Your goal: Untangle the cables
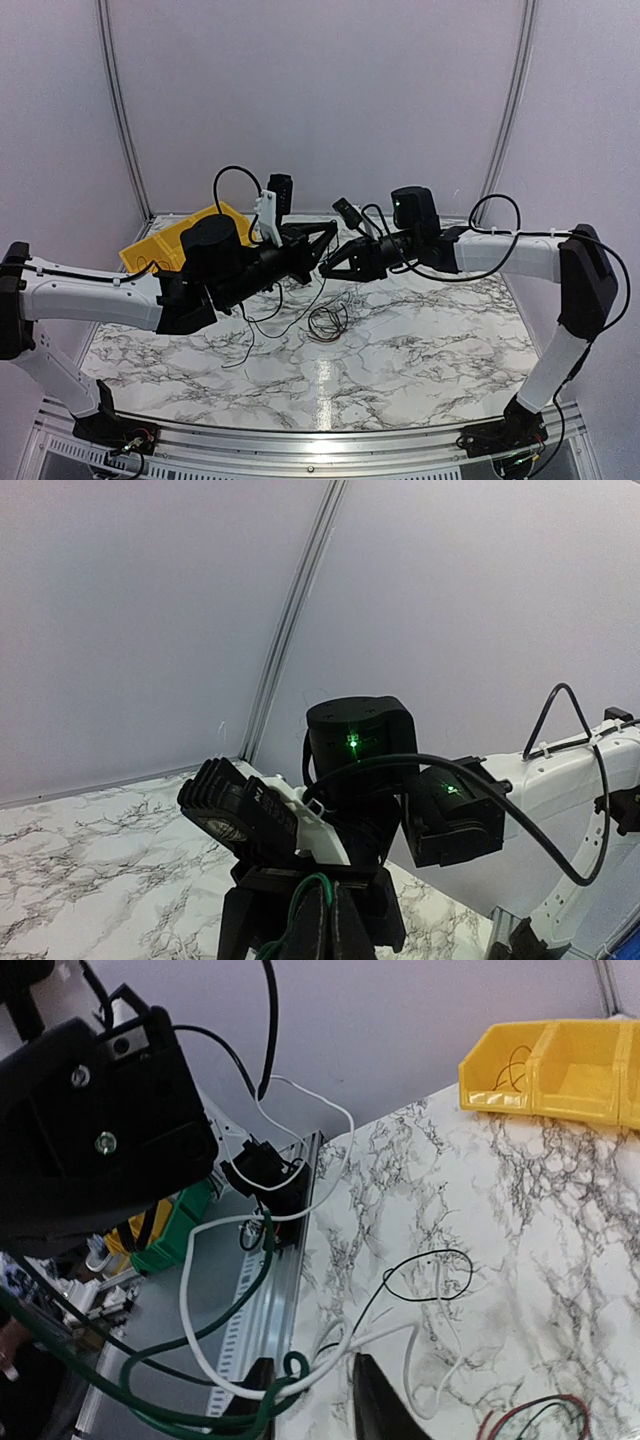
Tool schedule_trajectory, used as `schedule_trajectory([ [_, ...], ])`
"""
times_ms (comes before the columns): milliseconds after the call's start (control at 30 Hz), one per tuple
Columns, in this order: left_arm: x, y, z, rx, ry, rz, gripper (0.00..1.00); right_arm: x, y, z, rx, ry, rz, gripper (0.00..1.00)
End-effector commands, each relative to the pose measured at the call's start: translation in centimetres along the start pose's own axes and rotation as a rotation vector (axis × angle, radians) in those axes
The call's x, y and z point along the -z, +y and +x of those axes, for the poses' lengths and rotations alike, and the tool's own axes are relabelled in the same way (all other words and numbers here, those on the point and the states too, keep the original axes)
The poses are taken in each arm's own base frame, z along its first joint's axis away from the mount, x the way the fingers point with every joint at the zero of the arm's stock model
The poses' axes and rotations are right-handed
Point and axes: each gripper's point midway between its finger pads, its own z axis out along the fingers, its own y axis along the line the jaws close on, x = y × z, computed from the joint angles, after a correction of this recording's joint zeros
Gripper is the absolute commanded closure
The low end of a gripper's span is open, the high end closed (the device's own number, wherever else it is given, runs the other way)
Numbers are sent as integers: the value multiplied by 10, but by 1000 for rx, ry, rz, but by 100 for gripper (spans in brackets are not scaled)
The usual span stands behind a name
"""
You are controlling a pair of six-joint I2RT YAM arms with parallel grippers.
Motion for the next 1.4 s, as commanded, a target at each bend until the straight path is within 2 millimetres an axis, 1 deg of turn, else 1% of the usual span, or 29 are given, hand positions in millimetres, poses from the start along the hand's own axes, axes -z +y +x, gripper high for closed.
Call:
schedule_trajectory([
  [0,-2,-6,-4,11,-22,26,100,-3,0,-13,22,-27,0,81],
  [33,-2,-6,-3,11,-21,26,100,-3,0,-11,22,-27,-1,89],
  [100,-2,-6,-3,12,-22,26,100,-3,-1,-10,25,-28,3,100],
  [133,-2,-6,-3,10,-22,25,100,-3,-3,-8,25,-27,14,100],
  [200,-1,-7,-10,-6,-36,27,100,-3,-10,-2,25,-16,47,100],
  [267,6,-9,-27,-49,-71,19,100,0,-22,9,11,-6,91,100],
  [300,11,-8,-37,-75,-90,8,100,3,-31,16,-2,-5,120,100],
  [400,29,-8,-76,-160,-152,-38,100,16,-62,36,-62,0,218,100],
  [433,36,-8,-90,-188,-174,-55,100,22,-75,44,-90,5,254,100],
  [533,57,-7,-122,-233,-229,-94,100,43,-116,66,-188,12,384,100],
  [600,66,-6,-133,-237,-246,-108,100,57,-141,80,-249,21,475,100],
  [633,69,-6,-135,-236,-250,-109,100,61,-151,87,-268,36,508,100],
  [667,71,-6,-135,-236,-249,-109,100,64,-159,94,-286,58,534,100],
  [733,72,-5,-131,-225,-241,-108,100,64,-166,105,-314,93,547,100],
  [867,68,-5,-118,-191,-214,-89,100,65,-170,110,-306,112,570,100],
  [933,65,-5,-112,-182,-199,-80,100,65,-167,108,-283,126,565,100],
  [967,63,-4,-108,-177,-190,-79,100,66,-164,105,-268,129,563,98],
  [1000,61,-4,-104,-172,-181,-77,100,67,-161,102,-249,134,561,91],
  [1100,53,-6,-88,-151,-144,-51,100,72,-144,81,-137,134,558,73],
  [1133,50,-7,-83,-144,-133,-41,100,76,-137,72,-95,129,566,70],
  [1267,40,-10,-67,-127,-92,-12,100,91,-111,36,67,128,610,61],
  [1367,37,-10,-61,-119,-78,-5,100,93,-80,16,172,129,563,55],
])
